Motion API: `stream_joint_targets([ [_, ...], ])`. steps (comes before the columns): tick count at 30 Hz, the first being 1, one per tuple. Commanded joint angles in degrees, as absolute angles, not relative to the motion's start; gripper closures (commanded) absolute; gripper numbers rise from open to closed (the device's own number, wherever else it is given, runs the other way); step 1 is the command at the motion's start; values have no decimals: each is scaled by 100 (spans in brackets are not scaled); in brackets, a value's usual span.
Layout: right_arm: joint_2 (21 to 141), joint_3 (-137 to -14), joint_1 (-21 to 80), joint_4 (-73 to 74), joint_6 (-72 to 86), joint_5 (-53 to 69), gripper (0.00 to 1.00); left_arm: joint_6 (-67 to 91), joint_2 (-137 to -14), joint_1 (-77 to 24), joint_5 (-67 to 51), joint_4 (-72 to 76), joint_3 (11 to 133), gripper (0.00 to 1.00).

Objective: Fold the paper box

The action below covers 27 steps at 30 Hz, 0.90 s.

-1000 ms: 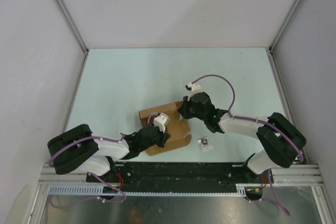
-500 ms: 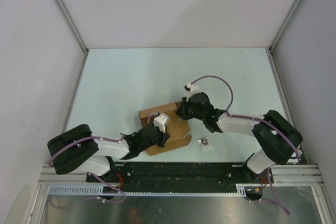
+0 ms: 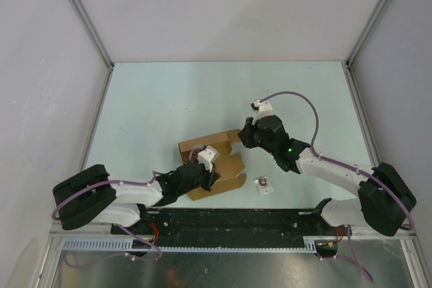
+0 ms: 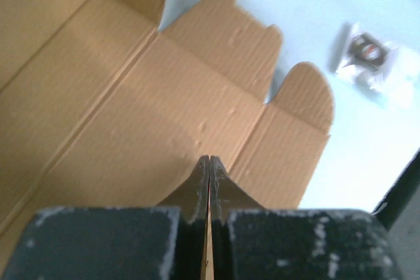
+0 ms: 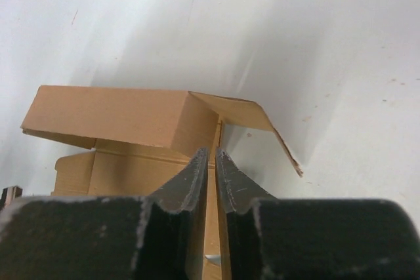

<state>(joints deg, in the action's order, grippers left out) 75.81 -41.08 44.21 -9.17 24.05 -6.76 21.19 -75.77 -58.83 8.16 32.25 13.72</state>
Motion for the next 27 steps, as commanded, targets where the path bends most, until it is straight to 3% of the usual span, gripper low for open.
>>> stream_joint_targets([
  [1,7085,-4228,4280,-493,2338,-931,83,1925,-6849,-6091,571,3033,1547,100],
  [6,6751,-4228,4192,-89,2434,-1089,75,1828,-6154,-6275,448,2437,1862,100],
  [11,6680,-4184,4140,156,2373,-1274,62,1679,-5556,-6293,597,1891,2223,97],
  [16,6706,-4192,3894,158,1917,-811,48,1582,-5756,-6302,835,1626,2373,97],
  [27,7707,-4728,3604,53,1038,-97,48,1433,-6653,-6319,984,2706,2320,100],
])
